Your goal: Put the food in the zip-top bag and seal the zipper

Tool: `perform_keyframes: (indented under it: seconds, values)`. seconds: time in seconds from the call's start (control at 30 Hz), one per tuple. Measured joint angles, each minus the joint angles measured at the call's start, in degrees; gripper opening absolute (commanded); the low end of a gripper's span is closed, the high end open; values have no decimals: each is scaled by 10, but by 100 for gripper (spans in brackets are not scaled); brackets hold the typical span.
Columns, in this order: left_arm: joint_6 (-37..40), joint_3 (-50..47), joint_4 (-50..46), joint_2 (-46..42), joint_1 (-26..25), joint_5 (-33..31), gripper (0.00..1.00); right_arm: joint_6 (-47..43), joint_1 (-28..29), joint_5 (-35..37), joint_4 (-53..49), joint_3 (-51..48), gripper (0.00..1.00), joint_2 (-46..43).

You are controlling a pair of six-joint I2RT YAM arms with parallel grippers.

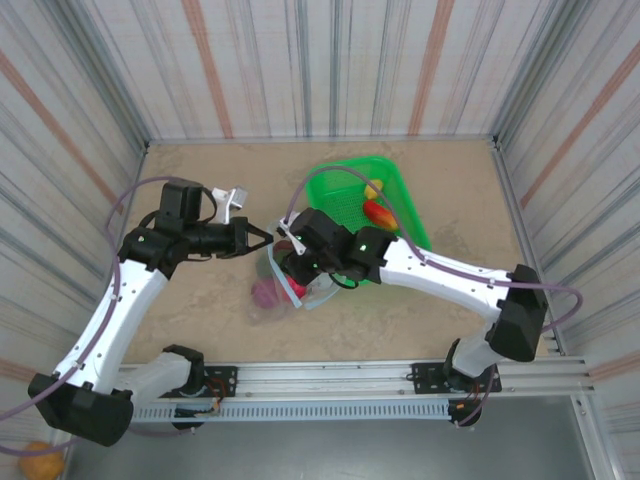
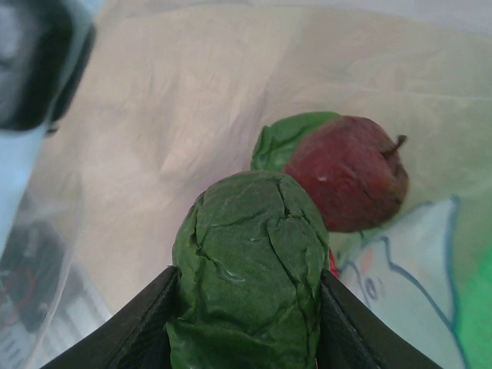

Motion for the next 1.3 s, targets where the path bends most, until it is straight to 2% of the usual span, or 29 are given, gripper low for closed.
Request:
perform_keyframes:
  seconds: [0.17, 0.3, 0.43, 0.6, 0.9, 1.03, 1.2, 1.3]
  values:
    - [0, 7, -2, 0, 0, 0, 0, 13, 0, -10, 42, 0, 47, 37]
    - [0, 11, -14, 0, 3, -5, 0, 28, -1, -16, 66, 0, 54, 54]
    - [0, 12, -20, 0, 3, -9, 0, 40, -2, -14, 74, 0, 70, 62]
    - [0, 12, -22, 0, 4, -9, 0, 45, -2, -10, 76, -1, 72, 64]
    - [0, 12, -17, 0, 4, -7, 0, 45, -1, -5, 71, -7, 62, 52]
    - [1, 12, -14, 0, 4, -7, 0, 44, 0, -3, 65, -16, 52, 21]
    - [3, 12, -14, 0, 4, -7, 0, 42, 0, 5, 52, -19, 35, -23]
    - [4, 12, -14, 0, 4, -7, 0, 40, -1, 14, 43, -26, 29, -47]
